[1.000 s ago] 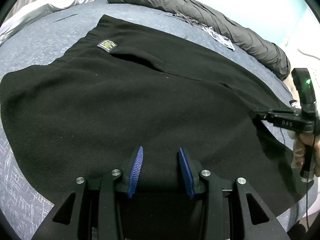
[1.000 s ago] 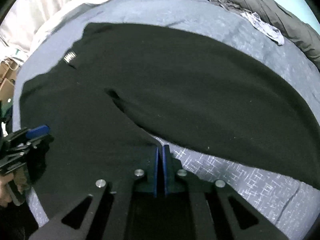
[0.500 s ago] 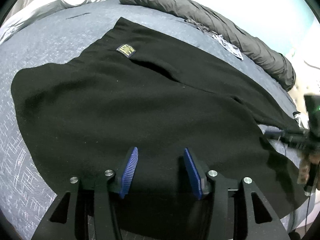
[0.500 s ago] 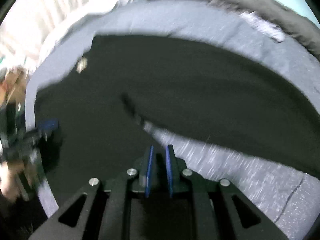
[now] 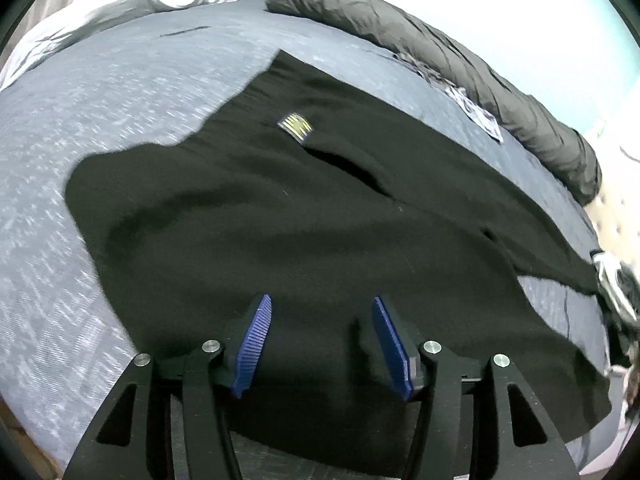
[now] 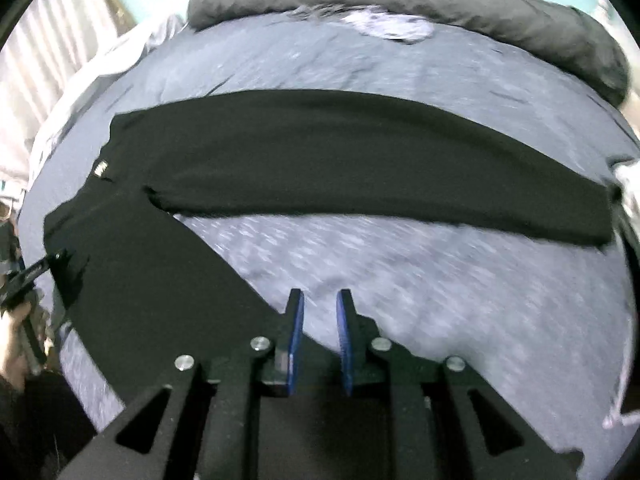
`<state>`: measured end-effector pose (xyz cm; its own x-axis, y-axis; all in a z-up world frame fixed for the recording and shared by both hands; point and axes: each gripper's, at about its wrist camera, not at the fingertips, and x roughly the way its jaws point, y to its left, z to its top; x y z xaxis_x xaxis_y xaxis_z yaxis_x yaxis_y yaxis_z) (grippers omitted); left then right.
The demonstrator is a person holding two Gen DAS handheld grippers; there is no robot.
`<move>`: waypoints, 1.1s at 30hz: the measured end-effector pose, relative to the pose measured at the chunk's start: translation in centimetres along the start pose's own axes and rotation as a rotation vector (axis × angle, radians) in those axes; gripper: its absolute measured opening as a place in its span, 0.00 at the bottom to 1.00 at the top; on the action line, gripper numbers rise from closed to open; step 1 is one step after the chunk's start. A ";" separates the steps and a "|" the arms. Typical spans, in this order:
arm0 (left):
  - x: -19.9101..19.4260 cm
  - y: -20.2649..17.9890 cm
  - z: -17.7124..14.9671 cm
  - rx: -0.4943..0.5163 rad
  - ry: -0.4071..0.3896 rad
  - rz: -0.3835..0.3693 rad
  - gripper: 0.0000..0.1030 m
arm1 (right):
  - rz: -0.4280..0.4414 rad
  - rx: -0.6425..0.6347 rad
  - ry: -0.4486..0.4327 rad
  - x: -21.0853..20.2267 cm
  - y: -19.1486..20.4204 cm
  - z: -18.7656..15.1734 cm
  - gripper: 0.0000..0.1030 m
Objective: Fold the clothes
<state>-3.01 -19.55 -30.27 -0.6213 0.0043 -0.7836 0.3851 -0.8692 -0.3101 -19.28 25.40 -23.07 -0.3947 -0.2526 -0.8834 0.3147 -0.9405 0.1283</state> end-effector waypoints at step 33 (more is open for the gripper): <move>-5.5 5.4 0.9 0.045 0.188 0.059 0.58 | 0.015 0.621 -0.008 -11.4 -14.1 -24.7 0.49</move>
<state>1.85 -24.70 -27.15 -0.4581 0.0413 -0.8880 0.3833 -0.8921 -0.2393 2.11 47.14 -25.90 -0.4011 -0.2660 -0.8765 -0.2398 -0.8930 0.3808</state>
